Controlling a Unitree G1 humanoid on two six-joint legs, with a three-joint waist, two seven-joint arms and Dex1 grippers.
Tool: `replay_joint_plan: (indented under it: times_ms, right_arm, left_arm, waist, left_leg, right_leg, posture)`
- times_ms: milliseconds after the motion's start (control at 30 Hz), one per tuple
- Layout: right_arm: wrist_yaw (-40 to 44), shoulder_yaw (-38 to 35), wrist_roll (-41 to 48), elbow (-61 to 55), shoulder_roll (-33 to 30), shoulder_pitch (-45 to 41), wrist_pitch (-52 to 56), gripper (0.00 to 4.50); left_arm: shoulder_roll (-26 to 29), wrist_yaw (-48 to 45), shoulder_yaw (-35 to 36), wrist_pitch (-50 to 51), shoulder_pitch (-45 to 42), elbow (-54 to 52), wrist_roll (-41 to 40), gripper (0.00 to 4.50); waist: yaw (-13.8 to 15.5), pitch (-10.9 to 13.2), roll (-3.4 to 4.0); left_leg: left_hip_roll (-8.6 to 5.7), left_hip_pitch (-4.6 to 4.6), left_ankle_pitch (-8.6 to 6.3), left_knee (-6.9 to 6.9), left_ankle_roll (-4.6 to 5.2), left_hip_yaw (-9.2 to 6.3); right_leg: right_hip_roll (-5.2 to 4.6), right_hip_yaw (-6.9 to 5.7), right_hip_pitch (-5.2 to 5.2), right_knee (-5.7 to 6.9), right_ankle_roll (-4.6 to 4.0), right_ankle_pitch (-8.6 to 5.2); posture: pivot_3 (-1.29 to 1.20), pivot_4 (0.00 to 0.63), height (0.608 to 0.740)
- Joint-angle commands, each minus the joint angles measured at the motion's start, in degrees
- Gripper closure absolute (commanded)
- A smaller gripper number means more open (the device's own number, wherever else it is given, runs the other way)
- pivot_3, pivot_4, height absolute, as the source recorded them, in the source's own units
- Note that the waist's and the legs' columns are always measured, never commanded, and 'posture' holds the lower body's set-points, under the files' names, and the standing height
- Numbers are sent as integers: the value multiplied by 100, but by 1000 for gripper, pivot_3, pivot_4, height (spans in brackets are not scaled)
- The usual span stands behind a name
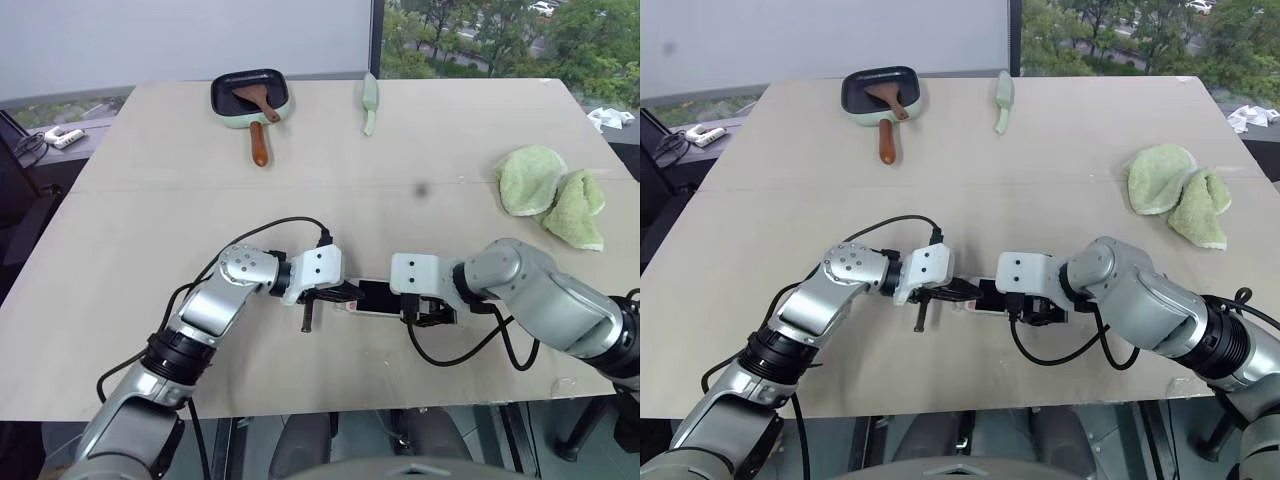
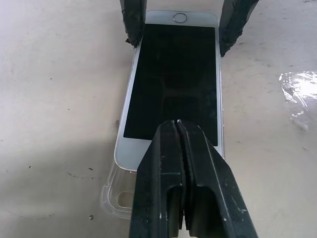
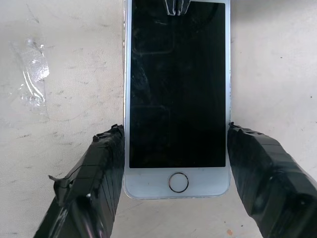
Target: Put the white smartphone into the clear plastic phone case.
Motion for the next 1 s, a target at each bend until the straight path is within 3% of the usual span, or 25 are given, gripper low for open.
replay_joint_plan:
  times_ms: [33,100,300,600,767,900,933,1000]
  right_arm:
    - [-7,-90,118,-159,55,-115,-79,759]
    - [0,-100,148,-169,51,-120,-91,19]
    - [-76,-356,321,-179,102,-127,-77,19]
    - [-60,-1434,1229,-271,429,-160,190,19]
    - [-265,-1535,1367,-175,658,20,-75,2144]
    - [-496,-1492,1354,42,937,375,-541,4150]
    - [-602,-1464,1285,194,1035,512,-728,4429]
    - [-811,-1421,1119,573,1231,774,-1182,4429]
  left_arm:
    - [28,36,-182,48,168,171,232,4500]
    - [30,43,-187,48,182,159,226,4500]
    - [15,58,-201,39,211,156,223,4500]
    - [-25,74,-203,-2,233,239,223,4500]
    - [-53,91,-188,-4,244,261,214,4500]
    - [-52,100,-166,7,268,253,206,4500]
    - [-48,101,-159,10,280,253,203,4500]
    - [-44,106,-150,17,305,245,200,4500]
  waist:
    - [-2,-1,0]
    - [-4,-3,1]
    - [0,-6,0]
    - [1,-11,-1]
    - [10,-17,-2]
    - [5,-23,-2]
    - [5,-24,-1]
    - [3,-34,-7]
  left_leg:
    - [0,0,0,0,0,0]
    - [0,1,0,1,0,0]
    - [0,2,0,4,0,-1]
    - [0,2,0,6,0,-4]
    - [0,2,0,7,0,-4]
    - [0,2,0,7,0,-4]
    - [0,3,0,7,0,-5]
    - [-1,5,0,8,0,-4]
  right_leg:
    - [0,0,0,0,0,0]
    - [1,0,0,2,0,0]
    - [0,-1,3,1,0,0]
    - [0,-4,5,3,0,0]
    - [0,-4,7,3,0,0]
    - [0,-4,7,4,0,0]
    - [0,-4,7,4,0,0]
    - [0,-4,11,4,0,0]
  posture:
    - [0,150,740]
    - [0,150,740]
    - [0,150,740]
    - [0,150,740]
    - [0,150,740]
    - [0,150,740]
    - [0,150,740]
    - [0,150,740]
